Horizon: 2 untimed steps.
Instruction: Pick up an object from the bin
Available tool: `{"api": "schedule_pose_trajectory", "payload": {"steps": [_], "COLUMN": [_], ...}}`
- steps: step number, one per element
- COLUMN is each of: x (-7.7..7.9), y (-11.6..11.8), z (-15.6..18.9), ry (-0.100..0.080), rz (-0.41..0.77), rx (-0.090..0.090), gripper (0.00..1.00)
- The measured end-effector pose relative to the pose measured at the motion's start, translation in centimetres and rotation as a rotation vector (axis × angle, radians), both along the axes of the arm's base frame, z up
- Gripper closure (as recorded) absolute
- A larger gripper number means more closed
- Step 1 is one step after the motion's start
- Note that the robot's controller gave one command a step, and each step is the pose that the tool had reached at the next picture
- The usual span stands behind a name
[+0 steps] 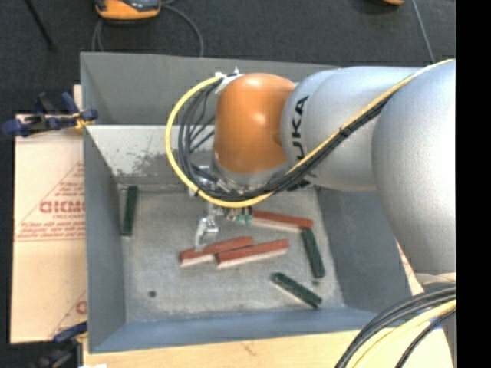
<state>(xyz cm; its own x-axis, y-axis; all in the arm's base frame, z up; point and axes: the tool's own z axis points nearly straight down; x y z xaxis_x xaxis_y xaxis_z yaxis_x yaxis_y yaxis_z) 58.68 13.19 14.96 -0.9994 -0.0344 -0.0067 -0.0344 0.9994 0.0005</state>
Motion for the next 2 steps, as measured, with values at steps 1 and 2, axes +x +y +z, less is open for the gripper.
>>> {"api": "schedule_pose_trajectory", "payload": {"steps": [1,2], "x": [-1.99,-1.98], "y": [-2.49,-2.49], "z": [-5.13,-5.12], "ry": [0.003,0.003], "rz": [0.078,0.078], "rx": [0.000,0.001], "gripper": [1.00,1.00]}}
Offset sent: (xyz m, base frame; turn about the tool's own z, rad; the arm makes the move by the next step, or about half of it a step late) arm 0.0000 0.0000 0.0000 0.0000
